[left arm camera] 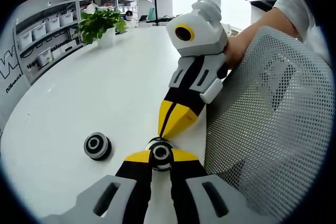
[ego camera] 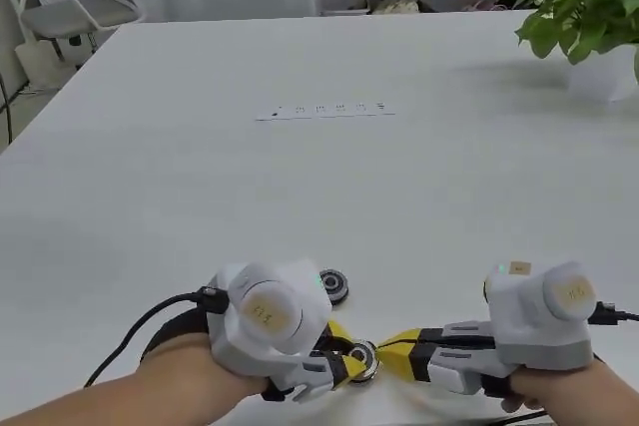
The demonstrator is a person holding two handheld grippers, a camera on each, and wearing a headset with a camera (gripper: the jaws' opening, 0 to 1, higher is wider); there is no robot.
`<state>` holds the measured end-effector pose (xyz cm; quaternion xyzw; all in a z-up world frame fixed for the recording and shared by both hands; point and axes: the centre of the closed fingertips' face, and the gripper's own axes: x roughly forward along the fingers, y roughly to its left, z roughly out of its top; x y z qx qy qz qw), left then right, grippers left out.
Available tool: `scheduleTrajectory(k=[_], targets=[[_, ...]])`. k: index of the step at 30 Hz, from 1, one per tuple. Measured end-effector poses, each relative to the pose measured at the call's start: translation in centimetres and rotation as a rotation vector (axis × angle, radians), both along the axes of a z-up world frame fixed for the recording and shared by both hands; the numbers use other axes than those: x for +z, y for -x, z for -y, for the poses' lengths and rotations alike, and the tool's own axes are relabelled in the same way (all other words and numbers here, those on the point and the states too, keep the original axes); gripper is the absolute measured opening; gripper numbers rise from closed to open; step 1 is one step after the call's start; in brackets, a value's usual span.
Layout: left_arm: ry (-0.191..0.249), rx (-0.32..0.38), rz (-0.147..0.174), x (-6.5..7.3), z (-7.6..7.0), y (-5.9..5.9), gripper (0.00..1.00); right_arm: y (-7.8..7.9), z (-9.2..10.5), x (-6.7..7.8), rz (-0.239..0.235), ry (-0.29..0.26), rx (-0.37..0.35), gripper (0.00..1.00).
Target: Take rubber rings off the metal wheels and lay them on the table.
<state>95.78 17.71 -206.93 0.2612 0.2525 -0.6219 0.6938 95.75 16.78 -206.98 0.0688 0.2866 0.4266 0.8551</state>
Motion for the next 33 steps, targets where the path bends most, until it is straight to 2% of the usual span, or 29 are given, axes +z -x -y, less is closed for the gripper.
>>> scheduleTrajectory(k=[16, 19, 20, 21, 23, 31, 33], targets=[[0.0, 0.0, 0.001, 0.0, 0.0, 0.0, 0.08, 0.4, -1.2, 0.5, 0.015, -0.019, 0.053, 0.0], [0.003, -0.002, 0.0, 0.0, 0.0, 0.1, 0.08, 0.6, -1.6, 0.8, 0.02, -0.038, 0.076, 0.0], [0.003, -0.004, 0.001, 0.0, 0.0, 0.1, 0.08, 0.4, -1.7, 1.0, 0.037, -0.049, 0.078, 0.0], [0.004, -0.004, 0.0, 0.0, 0.0, 0.1, 0.08, 0.6, -1.7, 0.9, 0.022, -0.048, 0.085, 0.0], [0.006, -0.005, 0.0, 0.0, 0.0, 0.1, 0.08, 0.4, -1.6, 0.6, 0.031, -0.03, 0.085, 0.0], [0.013, -0.001, -0.001, 0.0, 0.1, 0.1, 0.08, 0.2, -1.3, 0.5, 0.03, -0.028, 0.065, 0.0], [0.02, 0.006, -0.011, 0.0, 0.1, 0.1, 0.08, 0.1, -1.2, 0.4, 0.025, -0.029, 0.059, 0.0]])
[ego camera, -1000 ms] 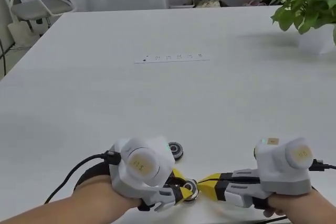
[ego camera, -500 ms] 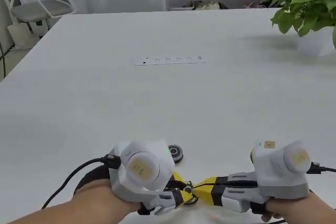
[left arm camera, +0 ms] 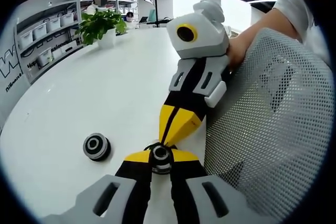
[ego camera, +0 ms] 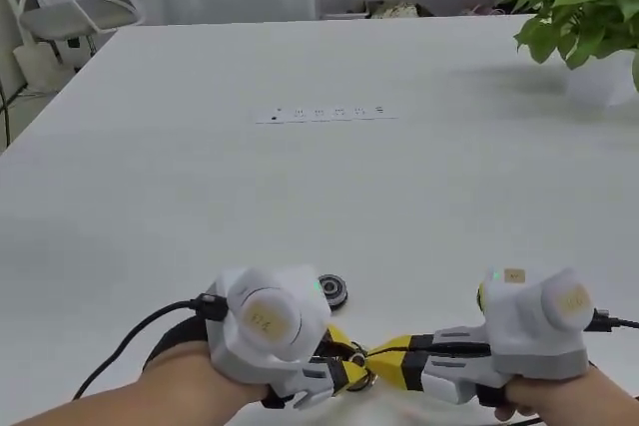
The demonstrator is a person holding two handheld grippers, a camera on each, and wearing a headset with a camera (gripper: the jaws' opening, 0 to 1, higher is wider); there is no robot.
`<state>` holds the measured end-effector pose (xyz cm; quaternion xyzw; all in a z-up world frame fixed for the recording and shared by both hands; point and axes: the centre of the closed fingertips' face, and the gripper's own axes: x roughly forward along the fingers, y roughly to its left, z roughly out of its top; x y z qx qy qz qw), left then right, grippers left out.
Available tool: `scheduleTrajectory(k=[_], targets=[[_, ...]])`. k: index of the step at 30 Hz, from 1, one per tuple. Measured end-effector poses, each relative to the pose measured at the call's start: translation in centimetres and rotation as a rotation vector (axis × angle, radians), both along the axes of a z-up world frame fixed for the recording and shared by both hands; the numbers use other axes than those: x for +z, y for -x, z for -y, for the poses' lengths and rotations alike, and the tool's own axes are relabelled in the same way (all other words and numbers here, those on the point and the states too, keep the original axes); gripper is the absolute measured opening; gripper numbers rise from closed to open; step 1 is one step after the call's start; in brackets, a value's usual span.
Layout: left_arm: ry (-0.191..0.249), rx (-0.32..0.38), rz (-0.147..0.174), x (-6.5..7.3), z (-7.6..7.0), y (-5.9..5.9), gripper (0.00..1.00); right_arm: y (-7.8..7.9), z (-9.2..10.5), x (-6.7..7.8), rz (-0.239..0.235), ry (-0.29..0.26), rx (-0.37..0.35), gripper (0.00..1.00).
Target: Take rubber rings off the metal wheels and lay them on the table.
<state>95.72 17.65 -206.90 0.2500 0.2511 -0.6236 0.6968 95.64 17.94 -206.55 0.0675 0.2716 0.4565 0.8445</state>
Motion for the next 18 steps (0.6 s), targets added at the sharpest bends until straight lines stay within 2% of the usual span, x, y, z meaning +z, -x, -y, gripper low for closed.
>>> scheduleTrajectory(k=[7, 10, 16, 18], targets=[[0.003, -0.003, -0.03, 0.1, 0.0, 0.2, 0.11, 0.0, 0.2, 0.3, 0.006, -0.004, -0.011, 0.0], [-0.003, -0.032, -0.01, 0.3, 0.0, 0.5, 0.13, 0.0, 0.3, 0.4, 0.005, -0.007, -0.013, 0.0], [0.016, -0.034, -0.032, 1.5, -0.2, 0.7, 0.17, 0.0, 0.3, 1.1, 0.013, -0.021, -0.015, 0.0], [0.019, -0.047, -0.019, 1.9, -0.3, 1.0, 0.19, 0.1, 0.3, 1.3, 0.017, -0.018, -0.01, 0.0]])
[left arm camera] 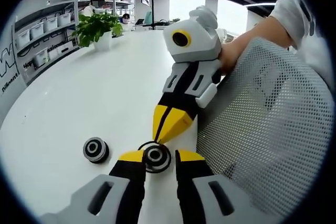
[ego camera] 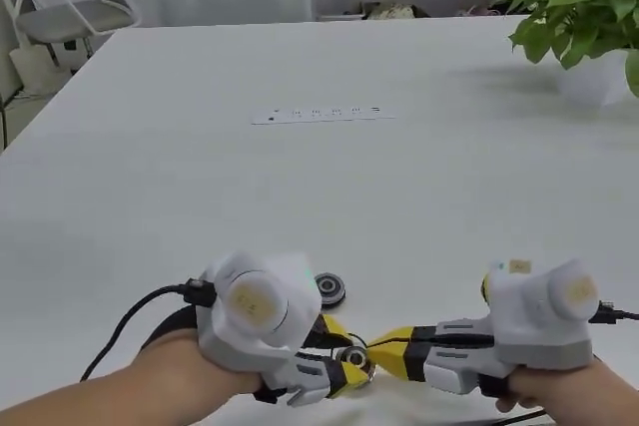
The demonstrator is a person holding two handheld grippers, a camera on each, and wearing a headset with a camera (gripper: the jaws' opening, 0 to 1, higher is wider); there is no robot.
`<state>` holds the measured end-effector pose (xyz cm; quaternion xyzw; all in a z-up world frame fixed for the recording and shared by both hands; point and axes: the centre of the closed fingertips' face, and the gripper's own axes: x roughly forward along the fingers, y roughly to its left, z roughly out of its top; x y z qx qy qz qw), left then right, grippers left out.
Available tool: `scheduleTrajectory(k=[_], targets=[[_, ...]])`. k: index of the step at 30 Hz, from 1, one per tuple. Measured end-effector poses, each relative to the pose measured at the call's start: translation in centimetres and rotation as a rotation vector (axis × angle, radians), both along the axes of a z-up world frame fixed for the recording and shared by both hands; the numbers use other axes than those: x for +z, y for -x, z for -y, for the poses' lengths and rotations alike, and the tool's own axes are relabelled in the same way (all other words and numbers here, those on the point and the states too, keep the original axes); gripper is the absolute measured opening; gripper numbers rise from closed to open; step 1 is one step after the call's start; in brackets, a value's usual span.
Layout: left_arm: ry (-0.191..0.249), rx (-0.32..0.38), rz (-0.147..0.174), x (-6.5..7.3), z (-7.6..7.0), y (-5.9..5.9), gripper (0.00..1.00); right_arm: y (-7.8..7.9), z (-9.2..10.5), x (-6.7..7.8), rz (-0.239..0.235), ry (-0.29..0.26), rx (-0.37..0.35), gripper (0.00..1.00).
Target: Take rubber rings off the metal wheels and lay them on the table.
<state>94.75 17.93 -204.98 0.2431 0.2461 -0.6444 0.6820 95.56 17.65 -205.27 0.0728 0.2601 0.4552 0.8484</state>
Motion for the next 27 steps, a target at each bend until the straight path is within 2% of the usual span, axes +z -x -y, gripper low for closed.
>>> scheduleTrajectory(k=[4, 14, 18, 27], targets=[[0.017, -0.013, 0.013, 1.1, -0.2, 0.3, 0.24, 0.1, 0.1, 0.4, 0.003, -0.004, 0.004, 0.0], [0.054, 0.016, 0.02, 3.2, -1.7, 0.1, 0.39, 0.0, 0.2, 1.2, 0.011, 0.0, 0.015, 0.0], [0.072, 0.04, 0.024, 4.1, -2.3, -0.3, 0.42, -0.2, 0.1, 1.7, 0.016, 0.0, 0.023, 0.0], [0.106, 0.112, 0.028, 5.6, -4.1, -1.4, 0.56, -1.0, -0.2, 2.5, 0.027, 0.013, 0.047, 0.0]])
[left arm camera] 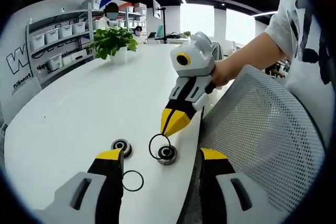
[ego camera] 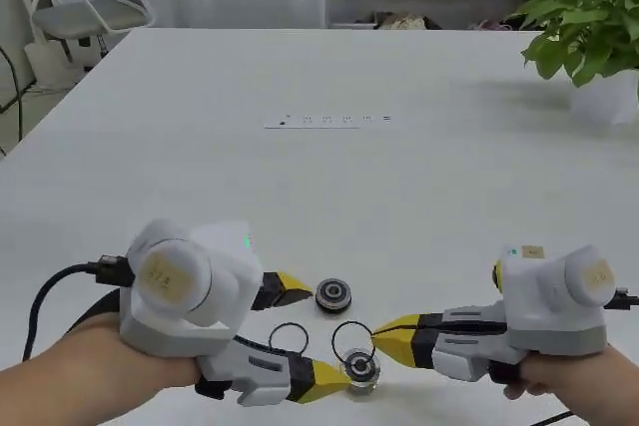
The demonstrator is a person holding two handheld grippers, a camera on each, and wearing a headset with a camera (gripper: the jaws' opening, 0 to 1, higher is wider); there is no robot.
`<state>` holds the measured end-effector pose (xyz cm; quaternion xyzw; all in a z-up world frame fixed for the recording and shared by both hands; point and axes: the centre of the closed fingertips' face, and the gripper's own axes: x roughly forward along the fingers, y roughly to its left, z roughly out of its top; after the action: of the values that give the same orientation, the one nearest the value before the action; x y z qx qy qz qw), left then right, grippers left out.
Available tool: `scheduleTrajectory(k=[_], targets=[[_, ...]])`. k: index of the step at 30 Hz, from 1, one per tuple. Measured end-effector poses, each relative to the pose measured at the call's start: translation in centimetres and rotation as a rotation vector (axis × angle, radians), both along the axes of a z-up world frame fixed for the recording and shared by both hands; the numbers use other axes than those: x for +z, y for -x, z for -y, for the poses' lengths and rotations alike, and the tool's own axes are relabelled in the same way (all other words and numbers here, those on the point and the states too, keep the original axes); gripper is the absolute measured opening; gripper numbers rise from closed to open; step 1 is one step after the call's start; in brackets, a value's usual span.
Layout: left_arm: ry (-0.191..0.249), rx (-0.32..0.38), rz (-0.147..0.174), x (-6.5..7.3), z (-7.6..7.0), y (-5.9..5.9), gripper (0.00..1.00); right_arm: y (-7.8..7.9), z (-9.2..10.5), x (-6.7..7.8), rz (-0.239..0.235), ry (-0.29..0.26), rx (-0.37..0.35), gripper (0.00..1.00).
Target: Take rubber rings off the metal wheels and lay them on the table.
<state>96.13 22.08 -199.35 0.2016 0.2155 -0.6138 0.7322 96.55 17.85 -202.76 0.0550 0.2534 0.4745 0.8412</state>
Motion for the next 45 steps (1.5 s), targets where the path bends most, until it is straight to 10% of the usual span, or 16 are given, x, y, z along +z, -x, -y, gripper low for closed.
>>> scheduleTrajectory(k=[18, 45], targets=[[0.041, 0.132, 0.058, 1.9, -4.2, -2.0, 0.77, -1.8, -1.3, 1.1, 0.018, 0.011, 0.044, 0.0], [0.075, 0.258, 0.061, 3.0, -8.4, -2.0, 0.89, -2.3, -5.2, 0.3, 0.004, 0.064, 0.176, 0.0]])
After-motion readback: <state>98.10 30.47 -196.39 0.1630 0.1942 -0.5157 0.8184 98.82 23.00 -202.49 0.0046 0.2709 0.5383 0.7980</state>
